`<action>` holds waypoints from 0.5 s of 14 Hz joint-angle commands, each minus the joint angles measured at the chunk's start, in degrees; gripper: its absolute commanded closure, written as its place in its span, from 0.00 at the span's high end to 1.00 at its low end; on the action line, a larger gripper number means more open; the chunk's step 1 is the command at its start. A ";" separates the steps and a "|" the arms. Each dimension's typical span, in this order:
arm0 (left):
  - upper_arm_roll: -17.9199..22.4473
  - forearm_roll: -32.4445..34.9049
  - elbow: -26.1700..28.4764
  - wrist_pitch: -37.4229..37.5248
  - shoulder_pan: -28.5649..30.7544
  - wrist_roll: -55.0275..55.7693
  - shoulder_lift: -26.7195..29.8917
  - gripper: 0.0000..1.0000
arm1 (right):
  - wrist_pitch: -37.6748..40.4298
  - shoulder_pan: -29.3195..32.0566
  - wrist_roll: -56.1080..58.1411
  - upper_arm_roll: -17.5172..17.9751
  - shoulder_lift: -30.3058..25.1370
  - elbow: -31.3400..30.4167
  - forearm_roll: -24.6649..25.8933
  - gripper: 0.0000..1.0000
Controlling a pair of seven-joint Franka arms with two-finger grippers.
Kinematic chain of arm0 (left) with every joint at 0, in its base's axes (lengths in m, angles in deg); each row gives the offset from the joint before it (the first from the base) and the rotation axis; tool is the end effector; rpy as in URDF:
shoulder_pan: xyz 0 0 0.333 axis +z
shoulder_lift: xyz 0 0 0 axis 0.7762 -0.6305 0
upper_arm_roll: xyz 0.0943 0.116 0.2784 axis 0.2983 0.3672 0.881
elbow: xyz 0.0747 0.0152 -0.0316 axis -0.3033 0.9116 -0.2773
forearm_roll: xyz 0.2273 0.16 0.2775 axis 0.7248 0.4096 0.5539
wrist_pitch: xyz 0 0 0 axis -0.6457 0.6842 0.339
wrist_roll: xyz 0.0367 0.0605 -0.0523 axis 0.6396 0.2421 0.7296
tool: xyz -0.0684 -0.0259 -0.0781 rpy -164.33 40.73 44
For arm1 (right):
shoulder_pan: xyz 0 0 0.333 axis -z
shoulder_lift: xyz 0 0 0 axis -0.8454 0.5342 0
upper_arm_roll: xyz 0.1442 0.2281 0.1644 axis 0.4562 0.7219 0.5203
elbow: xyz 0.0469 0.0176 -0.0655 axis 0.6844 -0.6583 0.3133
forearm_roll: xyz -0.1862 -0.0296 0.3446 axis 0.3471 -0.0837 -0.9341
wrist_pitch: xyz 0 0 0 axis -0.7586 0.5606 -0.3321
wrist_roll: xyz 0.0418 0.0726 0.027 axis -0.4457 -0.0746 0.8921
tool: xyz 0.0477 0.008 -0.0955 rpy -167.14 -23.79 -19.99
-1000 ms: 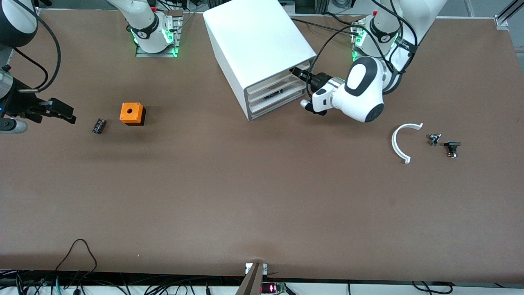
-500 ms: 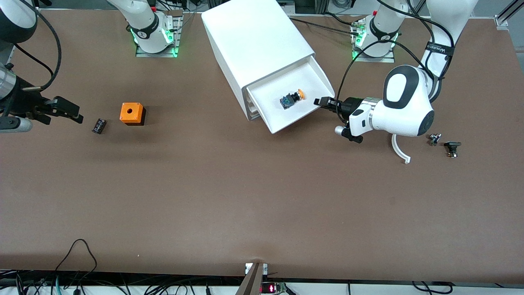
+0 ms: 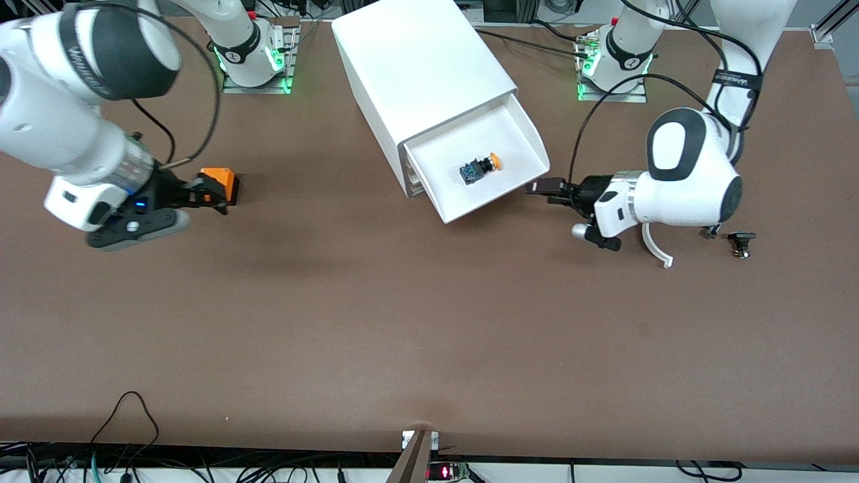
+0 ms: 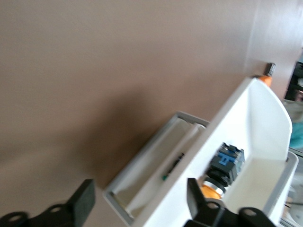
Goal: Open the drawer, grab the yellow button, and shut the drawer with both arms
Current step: 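Release the handle with the left gripper while the right gripper reaches the drawer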
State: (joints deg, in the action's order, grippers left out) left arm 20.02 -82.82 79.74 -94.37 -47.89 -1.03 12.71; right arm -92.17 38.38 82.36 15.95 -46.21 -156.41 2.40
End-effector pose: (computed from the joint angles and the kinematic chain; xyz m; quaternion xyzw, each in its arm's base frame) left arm 0.5605 -0.1682 0.3468 0.9305 -0.0571 -0.1404 0.3336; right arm 0.6109 0.1622 0.5229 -0.9825 -0.1836 -0.0118 0.0304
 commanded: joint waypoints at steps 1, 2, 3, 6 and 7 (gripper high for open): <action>2.06 14.22 -4.65 0.87 0.05 1.47 3.30 1.00 | 1.10 -6.83 6.02 -0.49 5.57 9.32 -1.70 1.00; 2.85 20.90 -7.37 2.35 0.05 1.46 4.09 1.00 | 1.19 -9.90 7.69 -0.49 7.32 12.13 -1.70 1.00; 2.95 27.76 -10.62 5.15 0.05 1.46 4.45 1.00 | 1.10 -12.89 9.80 -0.49 8.82 14.25 -1.61 1.00; 4.25 39.75 -17.75 10.53 -0.04 1.38 5.85 1.00 | 0.84 -20.98 17.00 -0.49 14.79 22.77 -1.61 1.00; 6.35 40.47 -18.55 10.54 0.05 0.85 6.21 1.00 | 0.32 -23.10 19.03 -0.49 16.55 24.36 -1.61 1.00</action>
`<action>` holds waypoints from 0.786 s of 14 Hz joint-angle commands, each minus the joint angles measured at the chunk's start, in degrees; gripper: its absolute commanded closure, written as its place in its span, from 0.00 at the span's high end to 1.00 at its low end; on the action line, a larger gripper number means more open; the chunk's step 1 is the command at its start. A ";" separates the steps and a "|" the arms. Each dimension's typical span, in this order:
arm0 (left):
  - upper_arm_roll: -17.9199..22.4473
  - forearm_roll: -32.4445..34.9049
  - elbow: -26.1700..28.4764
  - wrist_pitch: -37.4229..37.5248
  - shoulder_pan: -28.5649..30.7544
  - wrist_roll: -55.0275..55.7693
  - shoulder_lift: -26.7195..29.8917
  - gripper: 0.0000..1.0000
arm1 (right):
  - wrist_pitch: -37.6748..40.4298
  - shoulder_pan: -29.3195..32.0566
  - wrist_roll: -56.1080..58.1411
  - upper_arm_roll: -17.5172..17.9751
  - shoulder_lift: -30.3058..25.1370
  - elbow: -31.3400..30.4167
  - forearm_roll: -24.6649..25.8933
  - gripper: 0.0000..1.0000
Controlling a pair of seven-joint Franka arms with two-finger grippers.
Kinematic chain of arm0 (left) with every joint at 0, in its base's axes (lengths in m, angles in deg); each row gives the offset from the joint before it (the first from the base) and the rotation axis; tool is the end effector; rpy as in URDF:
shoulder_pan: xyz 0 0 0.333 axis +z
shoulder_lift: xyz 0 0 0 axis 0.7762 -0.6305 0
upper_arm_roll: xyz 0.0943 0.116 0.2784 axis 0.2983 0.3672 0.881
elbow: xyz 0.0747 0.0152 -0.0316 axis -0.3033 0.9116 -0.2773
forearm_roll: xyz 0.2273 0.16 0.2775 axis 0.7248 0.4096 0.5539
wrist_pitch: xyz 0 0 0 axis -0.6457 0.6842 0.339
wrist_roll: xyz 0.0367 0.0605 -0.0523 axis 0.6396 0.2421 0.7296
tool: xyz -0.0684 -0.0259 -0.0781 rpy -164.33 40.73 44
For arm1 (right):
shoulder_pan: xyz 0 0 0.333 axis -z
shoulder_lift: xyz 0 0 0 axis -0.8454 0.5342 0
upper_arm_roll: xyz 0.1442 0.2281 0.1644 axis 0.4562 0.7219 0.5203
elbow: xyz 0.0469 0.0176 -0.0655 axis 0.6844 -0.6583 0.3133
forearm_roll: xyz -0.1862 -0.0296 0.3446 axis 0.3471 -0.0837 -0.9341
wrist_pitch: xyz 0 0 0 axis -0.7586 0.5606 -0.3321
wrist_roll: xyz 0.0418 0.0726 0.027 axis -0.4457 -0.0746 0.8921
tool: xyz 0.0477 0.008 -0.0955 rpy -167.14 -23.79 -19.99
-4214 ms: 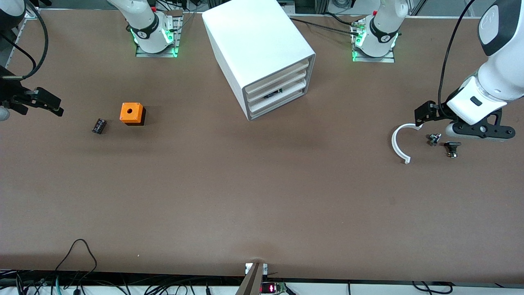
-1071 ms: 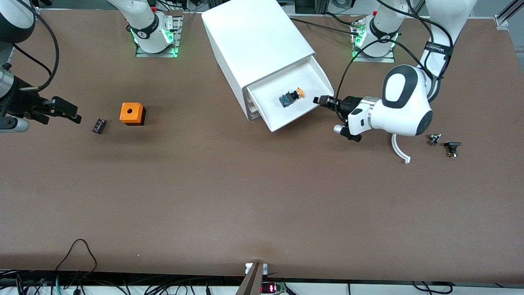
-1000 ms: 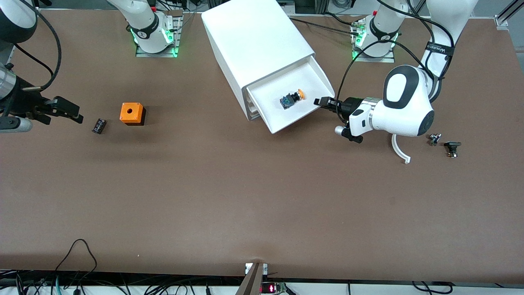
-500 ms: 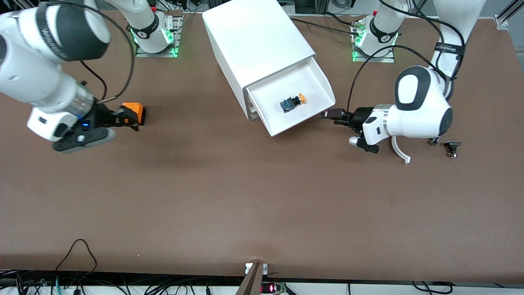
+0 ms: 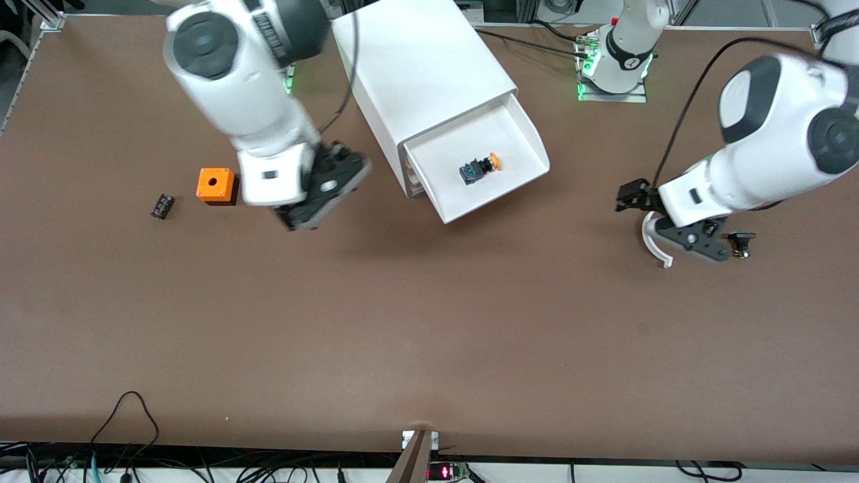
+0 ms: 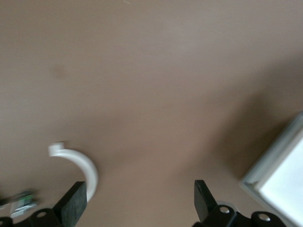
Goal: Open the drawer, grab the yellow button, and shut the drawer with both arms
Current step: 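Release the handle with the left gripper while the right gripper reaches the drawer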
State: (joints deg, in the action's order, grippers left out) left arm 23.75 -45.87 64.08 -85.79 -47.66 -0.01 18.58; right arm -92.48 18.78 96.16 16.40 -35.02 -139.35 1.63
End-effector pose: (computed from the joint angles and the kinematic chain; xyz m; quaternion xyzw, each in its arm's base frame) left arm 0.5988 -0.0898 0.4997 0.9825 -0.1783 -0.0358 0.0391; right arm 0.5650 0.4030 0.5393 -0.8824 -0.4647 -0.0638 0.0363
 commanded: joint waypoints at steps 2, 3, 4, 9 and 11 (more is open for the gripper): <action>4.75 3.70 -3.60 3.18 -0.27 -1.84 0.95 1.00 | -0.70 -6.67 8.75 -0.94 8.27 10.04 -0.84 1.00; 6.58 3.18 -3.78 5.36 -0.27 -1.76 1.04 1.00 | -1.83 -7.73 10.77 -0.85 9.41 10.40 -0.93 1.00; 7.30 3.09 -3.87 5.65 -0.62 -1.24 0.95 1.00 | -3.32 -8.70 13.05 0.02 10.03 10.40 -0.67 1.00; 7.30 4.92 -3.87 6.18 -0.97 8.52 1.21 1.00 | 0.34 -10.38 24.48 0.82 12.50 10.22 -0.49 1.00; 7.04 4.93 -3.87 5.91 -0.97 9.05 1.21 1.00 | 2.10 -10.46 29.49 0.82 13.64 10.22 -0.49 1.00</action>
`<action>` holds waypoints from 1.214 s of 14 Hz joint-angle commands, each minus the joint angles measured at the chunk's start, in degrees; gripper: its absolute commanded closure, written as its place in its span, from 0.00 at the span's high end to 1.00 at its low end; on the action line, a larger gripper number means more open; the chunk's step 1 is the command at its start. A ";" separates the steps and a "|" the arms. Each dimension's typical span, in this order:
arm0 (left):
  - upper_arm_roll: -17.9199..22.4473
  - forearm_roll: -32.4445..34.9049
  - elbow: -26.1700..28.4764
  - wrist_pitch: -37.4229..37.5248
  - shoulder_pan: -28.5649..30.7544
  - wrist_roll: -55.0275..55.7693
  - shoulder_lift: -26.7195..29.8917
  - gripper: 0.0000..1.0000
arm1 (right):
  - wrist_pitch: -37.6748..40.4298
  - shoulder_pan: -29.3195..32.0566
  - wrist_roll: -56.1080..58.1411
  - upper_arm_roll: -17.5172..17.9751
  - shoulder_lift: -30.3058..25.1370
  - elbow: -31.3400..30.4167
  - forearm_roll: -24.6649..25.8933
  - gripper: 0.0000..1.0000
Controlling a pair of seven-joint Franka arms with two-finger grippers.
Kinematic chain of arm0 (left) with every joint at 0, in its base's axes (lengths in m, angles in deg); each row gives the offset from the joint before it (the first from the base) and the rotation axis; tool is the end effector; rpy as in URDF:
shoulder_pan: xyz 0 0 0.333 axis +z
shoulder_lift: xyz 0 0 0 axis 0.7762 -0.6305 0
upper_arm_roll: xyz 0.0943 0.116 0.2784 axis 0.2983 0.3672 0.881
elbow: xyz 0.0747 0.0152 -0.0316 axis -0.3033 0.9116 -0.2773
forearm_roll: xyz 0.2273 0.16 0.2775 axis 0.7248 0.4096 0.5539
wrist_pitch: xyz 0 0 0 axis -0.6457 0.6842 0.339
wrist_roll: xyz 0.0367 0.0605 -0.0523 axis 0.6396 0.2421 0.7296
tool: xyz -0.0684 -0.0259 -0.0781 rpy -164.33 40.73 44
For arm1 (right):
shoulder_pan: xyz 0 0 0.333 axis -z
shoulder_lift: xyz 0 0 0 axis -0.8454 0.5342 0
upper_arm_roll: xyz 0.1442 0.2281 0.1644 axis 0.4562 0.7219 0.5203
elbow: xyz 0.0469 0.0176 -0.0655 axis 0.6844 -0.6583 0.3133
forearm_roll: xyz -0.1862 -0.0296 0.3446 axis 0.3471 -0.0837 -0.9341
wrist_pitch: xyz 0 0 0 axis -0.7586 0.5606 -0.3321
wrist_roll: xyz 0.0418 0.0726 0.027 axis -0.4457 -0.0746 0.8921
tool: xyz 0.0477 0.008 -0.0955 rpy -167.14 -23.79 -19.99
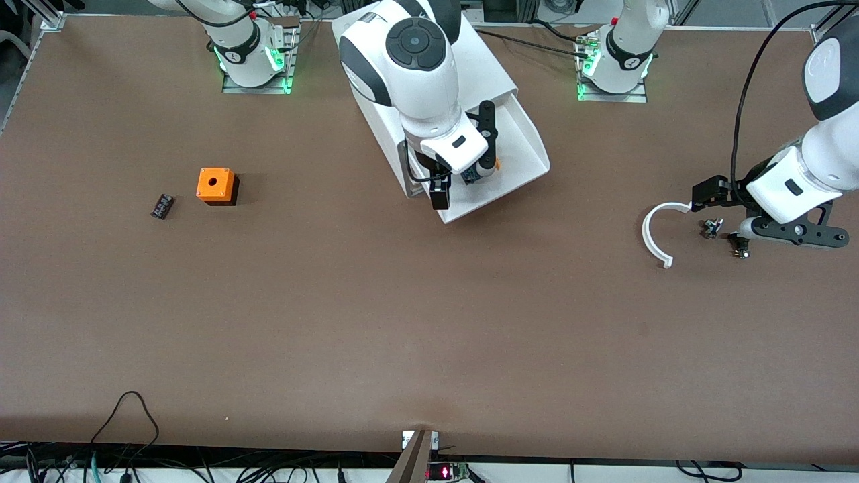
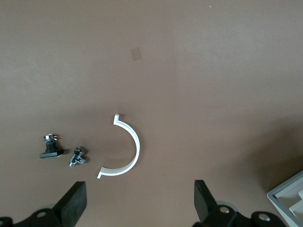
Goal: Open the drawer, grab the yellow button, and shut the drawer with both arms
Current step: 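Lower the right gripper into the drawer over the yellow button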
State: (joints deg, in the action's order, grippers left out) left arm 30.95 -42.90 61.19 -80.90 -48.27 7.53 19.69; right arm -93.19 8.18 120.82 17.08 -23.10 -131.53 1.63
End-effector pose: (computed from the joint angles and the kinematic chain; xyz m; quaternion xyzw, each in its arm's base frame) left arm 0.5985 -0.0201 0.5264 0.9970 -0.0621 -0.0462 0.0024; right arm 0.5044 0.5401 0.4581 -0.6964 -0.7163 -0.0380 0.0240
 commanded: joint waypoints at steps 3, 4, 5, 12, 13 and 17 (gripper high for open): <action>-0.16 1.97 -1.15 -0.46 -0.45 1.61 0.02 1.00 | 3.00 -4.77 5.20 -0.74 4.26 2.49 0.12 1.00; -0.08 1.97 -1.41 -1.52 -0.45 1.61 -0.16 1.00 | 2.56 -5.39 4.94 -0.74 4.45 2.49 0.04 1.00; -0.08 2.05 -1.85 -1.87 -0.45 1.61 -0.42 1.00 | 2.38 -5.57 5.02 -0.57 4.45 2.49 -0.14 1.00; 0.36 2.05 -2.03 -1.79 1.82 1.52 -1.04 1.00 | 1.86 -5.66 4.85 -0.21 4.62 2.49 -0.40 1.00; 0.19 2.05 -1.68 -1.79 2.88 1.43 -1.04 1.00 | 1.07 -5.75 4.94 -0.21 5.14 2.49 -0.40 1.00; 0.19 2.05 -1.32 -1.26 4.29 1.26 -0.77 1.00 | 0.01 -6.10 4.67 -0.13 5.85 2.49 -0.40 0.98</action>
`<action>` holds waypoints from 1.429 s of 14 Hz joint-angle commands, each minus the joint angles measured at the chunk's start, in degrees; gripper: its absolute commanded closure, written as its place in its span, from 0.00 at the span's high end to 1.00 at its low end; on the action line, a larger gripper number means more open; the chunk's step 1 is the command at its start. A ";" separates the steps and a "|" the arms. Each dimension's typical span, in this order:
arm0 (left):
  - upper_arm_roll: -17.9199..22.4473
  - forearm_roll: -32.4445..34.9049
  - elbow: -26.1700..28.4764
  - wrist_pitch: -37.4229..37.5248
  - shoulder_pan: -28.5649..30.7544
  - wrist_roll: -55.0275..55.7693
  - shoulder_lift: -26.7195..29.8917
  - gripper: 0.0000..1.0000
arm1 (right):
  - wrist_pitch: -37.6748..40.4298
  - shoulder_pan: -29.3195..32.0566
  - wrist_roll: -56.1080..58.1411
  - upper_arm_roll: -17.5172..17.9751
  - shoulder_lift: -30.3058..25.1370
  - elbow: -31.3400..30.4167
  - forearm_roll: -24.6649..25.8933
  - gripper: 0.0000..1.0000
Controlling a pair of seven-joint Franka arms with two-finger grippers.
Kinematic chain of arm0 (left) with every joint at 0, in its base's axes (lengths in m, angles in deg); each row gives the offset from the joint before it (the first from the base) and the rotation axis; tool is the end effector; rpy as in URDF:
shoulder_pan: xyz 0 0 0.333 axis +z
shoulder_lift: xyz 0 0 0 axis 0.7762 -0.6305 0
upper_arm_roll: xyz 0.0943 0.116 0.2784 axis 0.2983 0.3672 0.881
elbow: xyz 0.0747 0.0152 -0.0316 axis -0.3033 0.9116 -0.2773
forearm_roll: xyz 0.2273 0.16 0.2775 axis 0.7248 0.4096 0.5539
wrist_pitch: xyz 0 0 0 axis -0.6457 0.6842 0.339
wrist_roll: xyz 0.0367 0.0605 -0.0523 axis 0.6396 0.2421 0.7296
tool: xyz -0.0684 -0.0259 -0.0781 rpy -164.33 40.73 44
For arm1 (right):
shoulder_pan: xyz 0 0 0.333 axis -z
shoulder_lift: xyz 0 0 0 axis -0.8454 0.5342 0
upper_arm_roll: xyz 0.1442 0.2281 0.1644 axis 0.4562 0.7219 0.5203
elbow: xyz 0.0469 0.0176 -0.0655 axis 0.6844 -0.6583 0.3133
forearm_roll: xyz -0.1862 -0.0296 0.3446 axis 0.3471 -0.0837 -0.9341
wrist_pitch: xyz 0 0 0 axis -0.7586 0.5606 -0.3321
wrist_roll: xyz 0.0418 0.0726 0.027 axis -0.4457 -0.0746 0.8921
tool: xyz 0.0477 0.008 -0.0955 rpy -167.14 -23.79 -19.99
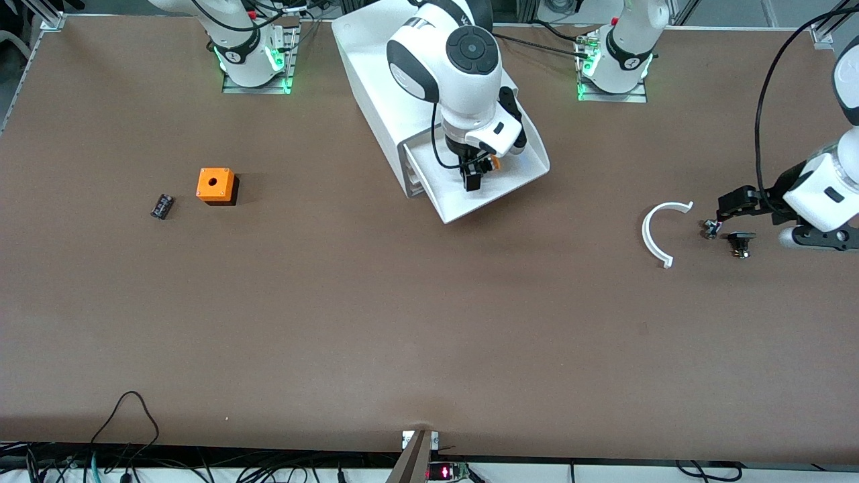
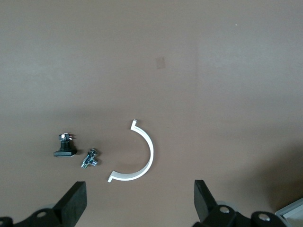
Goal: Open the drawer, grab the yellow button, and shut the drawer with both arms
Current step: 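Lower the right gripper into the drawer over the yellow button, then grasp the yellow button with the right gripper and lift it out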
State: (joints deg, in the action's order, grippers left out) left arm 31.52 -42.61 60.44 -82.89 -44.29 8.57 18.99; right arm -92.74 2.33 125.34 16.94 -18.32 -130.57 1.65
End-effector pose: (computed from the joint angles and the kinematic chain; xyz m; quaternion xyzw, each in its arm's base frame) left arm 0.6059 0.0281 0.5280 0.9995 -0.0137 -0.0285 0.0001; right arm 0.4526 0.5956 0.4035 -0.6302 -0.7762 -0.0007 0.0205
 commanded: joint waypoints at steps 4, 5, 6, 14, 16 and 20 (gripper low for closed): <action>-0.38 1.77 -0.40 0.91 1.98 0.38 -0.16 1.00 | -2.54 -0.78 -0.55 -0.08 1.86 1.53 -0.42 0.92; -0.47 1.85 -0.06 0.91 1.99 0.47 -0.16 1.00 | -2.63 -0.78 -0.72 -0.08 2.13 1.53 -0.42 0.90; -0.55 1.77 0.21 0.73 1.99 0.56 -0.07 1.00 | -2.63 -0.95 -0.90 -0.08 2.13 1.53 -0.34 0.86; -0.91 1.68 1.00 0.55 1.99 1.61 0.98 1.00 | -2.11 -1.92 -1.08 -0.08 1.87 1.45 0.10 0.44; -1.00 1.68 1.26 0.55 1.90 2.05 1.25 1.00 | -1.67 -2.18 -1.16 -0.08 1.43 1.45 0.37 0.37; -1.08 1.77 1.97 0.47 1.11 4.86 1.95 1.00 | -1.67 -2.63 -9.58 -0.42 -1.46 1.45 3.43 0.29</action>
State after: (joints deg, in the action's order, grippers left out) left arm 30.85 -42.61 60.74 -82.66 -42.83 11.28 19.17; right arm -95.43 0.14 120.11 16.98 -17.70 -129.84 3.20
